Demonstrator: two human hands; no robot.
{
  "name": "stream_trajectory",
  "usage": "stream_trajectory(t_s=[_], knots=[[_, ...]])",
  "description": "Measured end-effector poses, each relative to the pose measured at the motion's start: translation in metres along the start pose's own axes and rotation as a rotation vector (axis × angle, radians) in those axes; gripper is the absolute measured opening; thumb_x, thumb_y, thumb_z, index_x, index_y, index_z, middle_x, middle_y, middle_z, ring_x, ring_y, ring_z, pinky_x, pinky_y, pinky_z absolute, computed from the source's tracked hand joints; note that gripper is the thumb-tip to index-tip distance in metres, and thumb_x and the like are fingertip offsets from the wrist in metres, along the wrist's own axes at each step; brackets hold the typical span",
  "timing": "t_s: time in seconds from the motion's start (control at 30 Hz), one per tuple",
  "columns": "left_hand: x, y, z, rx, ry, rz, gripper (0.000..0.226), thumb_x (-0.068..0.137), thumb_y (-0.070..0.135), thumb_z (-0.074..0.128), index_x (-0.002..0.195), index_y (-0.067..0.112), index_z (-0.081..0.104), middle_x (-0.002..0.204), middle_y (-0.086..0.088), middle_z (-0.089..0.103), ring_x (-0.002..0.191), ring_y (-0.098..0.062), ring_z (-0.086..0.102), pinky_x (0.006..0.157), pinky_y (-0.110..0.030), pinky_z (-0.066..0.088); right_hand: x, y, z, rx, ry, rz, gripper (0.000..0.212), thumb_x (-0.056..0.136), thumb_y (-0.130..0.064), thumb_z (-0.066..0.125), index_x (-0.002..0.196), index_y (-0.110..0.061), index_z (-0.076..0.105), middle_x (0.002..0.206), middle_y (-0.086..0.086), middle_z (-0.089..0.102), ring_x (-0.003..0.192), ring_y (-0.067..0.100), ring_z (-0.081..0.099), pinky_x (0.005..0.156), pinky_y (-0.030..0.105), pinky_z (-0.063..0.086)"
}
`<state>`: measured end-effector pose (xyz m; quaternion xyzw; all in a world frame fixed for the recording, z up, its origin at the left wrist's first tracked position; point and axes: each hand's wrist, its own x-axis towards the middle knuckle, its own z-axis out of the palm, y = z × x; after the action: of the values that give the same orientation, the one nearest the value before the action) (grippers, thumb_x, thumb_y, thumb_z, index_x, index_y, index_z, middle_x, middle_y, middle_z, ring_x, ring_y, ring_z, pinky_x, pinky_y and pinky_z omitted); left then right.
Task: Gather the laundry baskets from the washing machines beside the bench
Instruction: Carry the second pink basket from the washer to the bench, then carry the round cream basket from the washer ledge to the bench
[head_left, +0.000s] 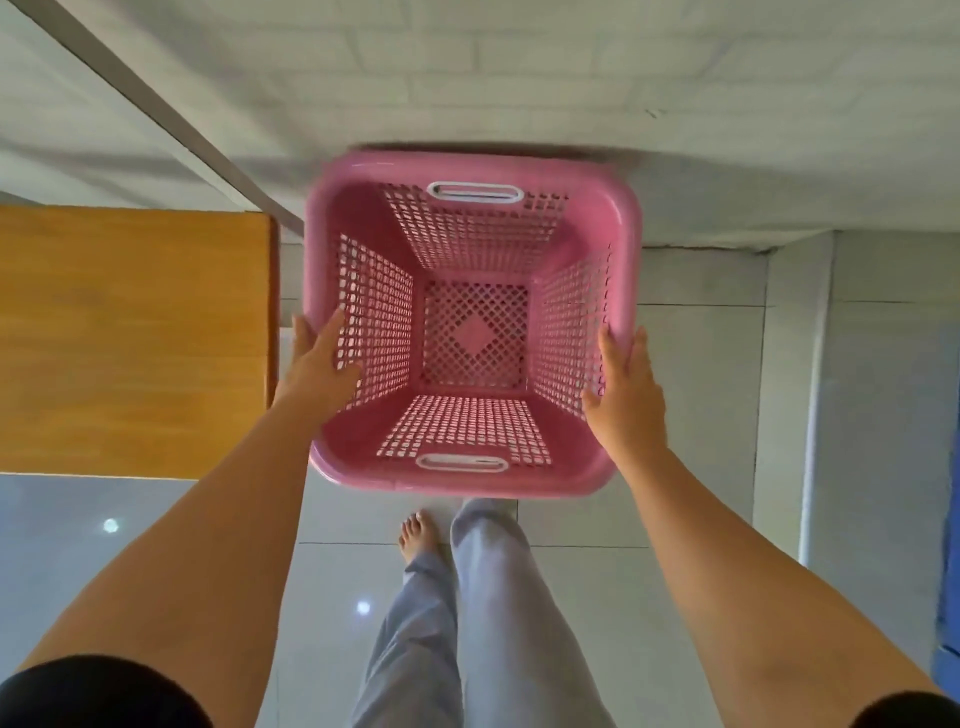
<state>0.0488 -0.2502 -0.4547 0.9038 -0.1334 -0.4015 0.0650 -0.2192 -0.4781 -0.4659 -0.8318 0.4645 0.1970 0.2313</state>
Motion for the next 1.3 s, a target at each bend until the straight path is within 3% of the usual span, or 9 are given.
stream_trajectory(t_s=[0.07, 0.13, 0.23, 0.37, 0.87, 1.13, 1.3], knots=[[-0.004, 0.001, 0.000, 0.052, -0.024, -0.020, 0.074, 0.092, 0.040, 0.052, 0.151, 0.044, 0.007, 0.162, 0.002, -0.015, 0.142, -0.039, 0.029, 0.109, -0.049, 0.037, -0.006, -0.004, -0.003, -0.047, 0.012, 0.020, 0.080, 0.093, -0.030, 0.058, 0.154, -0.033, 0.007, 0.163, 0.013, 0.000, 0.149, 0.032, 0.015, 0.113, 0.058, 0.028], [-0.013, 0.005, -0.001, 0.121, -0.015, -0.009, 0.072, 0.093, 0.047, 0.046, 0.152, 0.038, 0.006, 0.163, 0.000, -0.010, 0.145, -0.038, 0.021, 0.115, -0.054, 0.027, -0.014, -0.008, -0.009, -0.082, 0.030, 0.006, 0.076, 0.094, -0.035, 0.055, 0.154, -0.033, 0.009, 0.163, 0.011, 0.003, 0.149, 0.031, 0.014, 0.116, 0.058, 0.020], [-0.033, 0.017, -0.004, 0.213, 0.039, 0.075, 0.070, 0.096, 0.048, 0.040, 0.154, 0.026, 0.008, 0.164, -0.005, -0.003, 0.150, -0.030, 0.005, 0.120, -0.050, 0.013, -0.029, -0.013, -0.021, -0.114, 0.046, -0.034, 0.072, 0.096, -0.041, 0.048, 0.155, -0.029, 0.008, 0.163, 0.012, 0.007, 0.149, 0.033, 0.015, 0.118, 0.054, 0.018], [-0.068, 0.033, -0.012, 0.250, 0.106, 0.161, 0.069, 0.098, 0.046, 0.036, 0.154, 0.019, 0.008, 0.163, -0.007, -0.001, 0.150, -0.026, 0.002, 0.120, -0.047, 0.006, -0.060, -0.024, -0.040, -0.087, 0.073, -0.048, 0.066, 0.099, -0.043, 0.040, 0.155, -0.027, 0.009, 0.163, 0.011, 0.009, 0.149, 0.032, 0.014, 0.119, 0.051, 0.018], [-0.241, 0.036, -0.032, 0.400, 0.226, 0.659, 0.061, 0.100, 0.042, 0.030, 0.153, 0.014, 0.016, 0.162, -0.011, 0.013, 0.149, -0.027, 0.012, 0.122, -0.045, 0.009, -0.298, -0.010, -0.057, 0.088, 0.274, 0.172, 0.060, 0.101, -0.041, 0.032, 0.154, -0.019, 0.014, 0.163, 0.009, 0.010, 0.150, 0.030, 0.012, 0.121, 0.045, 0.012], [-0.338, 0.060, 0.025, 0.615, 0.127, 1.036, 0.059, 0.102, 0.037, 0.028, 0.152, 0.008, 0.016, 0.160, -0.015, 0.016, 0.149, -0.028, 0.014, 0.122, -0.043, 0.009, -0.445, 0.049, -0.012, 0.261, 0.337, 0.445, 0.059, 0.102, -0.042, 0.027, 0.155, -0.019, 0.014, 0.164, 0.007, 0.009, 0.150, 0.026, 0.010, 0.121, 0.042, 0.009], [-0.408, 0.089, 0.083, 0.764, 0.038, 1.226, 0.052, 0.101, 0.033, 0.030, 0.143, 0.002, 0.031, 0.151, -0.019, 0.032, 0.140, -0.036, 0.030, 0.116, -0.048, 0.025, -0.533, 0.092, 0.022, 0.366, 0.381, 0.660, 0.059, 0.102, -0.044, 0.025, 0.154, -0.018, 0.016, 0.163, 0.007, 0.012, 0.150, 0.026, 0.012, 0.122, 0.043, 0.012]])
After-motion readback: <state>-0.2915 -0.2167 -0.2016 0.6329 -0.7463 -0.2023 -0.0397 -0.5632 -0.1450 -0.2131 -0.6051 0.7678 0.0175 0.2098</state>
